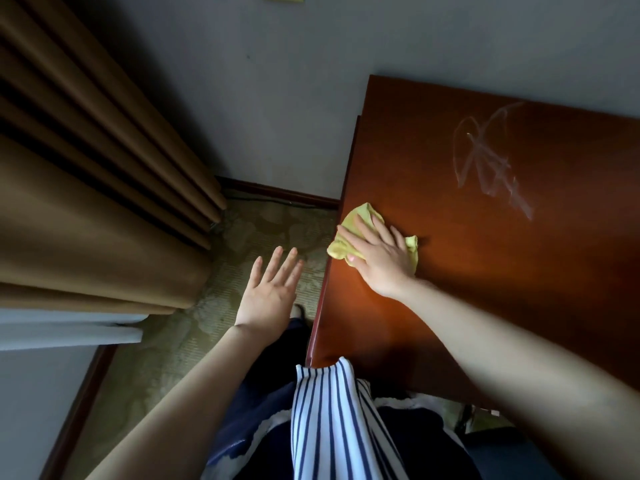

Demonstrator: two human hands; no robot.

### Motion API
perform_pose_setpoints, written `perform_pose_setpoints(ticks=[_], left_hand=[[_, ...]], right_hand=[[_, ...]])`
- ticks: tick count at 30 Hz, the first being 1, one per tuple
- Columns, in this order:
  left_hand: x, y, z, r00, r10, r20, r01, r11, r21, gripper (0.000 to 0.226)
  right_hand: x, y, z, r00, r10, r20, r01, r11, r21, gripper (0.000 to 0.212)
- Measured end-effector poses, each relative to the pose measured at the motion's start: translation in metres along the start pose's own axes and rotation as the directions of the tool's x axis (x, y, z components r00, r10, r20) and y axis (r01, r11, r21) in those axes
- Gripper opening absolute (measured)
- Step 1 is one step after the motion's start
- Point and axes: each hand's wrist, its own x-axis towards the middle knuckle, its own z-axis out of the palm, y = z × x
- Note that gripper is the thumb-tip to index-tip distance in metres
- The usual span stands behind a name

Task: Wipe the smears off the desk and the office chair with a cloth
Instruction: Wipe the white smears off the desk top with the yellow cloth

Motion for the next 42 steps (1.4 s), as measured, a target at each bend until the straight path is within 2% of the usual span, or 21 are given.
perform_pose_setpoints(ticks=[4, 7, 12, 16, 18, 21, 24, 26, 30, 34, 38, 42], left_hand=[[-0.016, 0.007, 0.008, 0.989, -0.138, 0.044, 0.145, 0.968, -0.206, 0.067], [-0.024, 0.016, 0.013, 0.987, -0.157, 0.029, 0.158, 0.943, -0.291, 0.061], [-0.025, 0.03, 0.014, 0.989, -0.134, -0.061, 0.107, 0.94, -0.325, 0.06], [-0.019, 0.047, 0.01, 0.989, -0.114, -0.094, 0.072, 0.928, -0.365, 0.062], [-0.013, 0.058, 0.007, 0.99, -0.088, -0.107, 0.042, 0.928, -0.37, 0.063], [-0.004, 0.073, 0.001, 0.992, -0.035, -0.123, -0.01, 0.937, -0.349, 0.064], [0.006, 0.092, -0.007, 0.993, 0.039, -0.116, -0.072, 0.95, -0.303, 0.065], [0.013, 0.102, -0.011, 0.992, 0.063, -0.107, -0.091, 0.956, -0.279, 0.065], [0.029, 0.119, -0.02, 0.992, 0.096, -0.083, -0.114, 0.961, -0.254, 0.07], [0.046, 0.126, -0.03, 0.993, 0.104, -0.053, -0.113, 0.97, -0.216, 0.075], [0.076, 0.138, -0.041, 0.991, 0.103, -0.083, -0.118, 0.972, -0.202, 0.072], [0.11, 0.149, -0.045, 0.98, 0.075, -0.185, -0.115, 0.97, -0.213, 0.068]], right_hand=[[-0.039, -0.013, 0.017, 0.963, -0.259, 0.071, 0.263, 0.964, -0.047, 0.054], [-0.067, -0.02, 0.029, 0.916, -0.387, 0.108, 0.394, 0.918, -0.046, 0.053], [-0.097, -0.013, 0.041, 0.86, -0.478, 0.18, 0.492, 0.87, -0.039, 0.049], [-0.122, 0.011, 0.042, 0.847, -0.489, 0.206, 0.511, 0.857, -0.066, 0.058], [-0.139, 0.027, 0.043, 0.864, -0.453, 0.222, 0.479, 0.874, -0.082, 0.059], [-0.163, 0.05, 0.04, 0.885, -0.409, 0.222, 0.419, 0.908, 0.002, 0.052], [-0.183, 0.073, 0.034, 0.905, -0.363, 0.222, 0.366, 0.93, 0.029, 0.059], [-0.191, 0.088, 0.029, 0.92, -0.326, 0.216, 0.326, 0.945, 0.038, 0.055], [-0.2, 0.122, 0.024, 0.972, -0.198, 0.123, 0.194, 0.98, 0.05, 0.046], [-0.198, 0.149, 0.02, 0.998, -0.055, 0.015, 0.055, 0.998, 0.033, 0.055], [-0.175, 0.16, 0.012, 0.977, 0.175, -0.122, -0.162, 0.98, 0.112, 0.058], [-0.144, 0.169, 0.008, 0.906, 0.362, -0.219, -0.339, 0.931, 0.135, 0.053]])
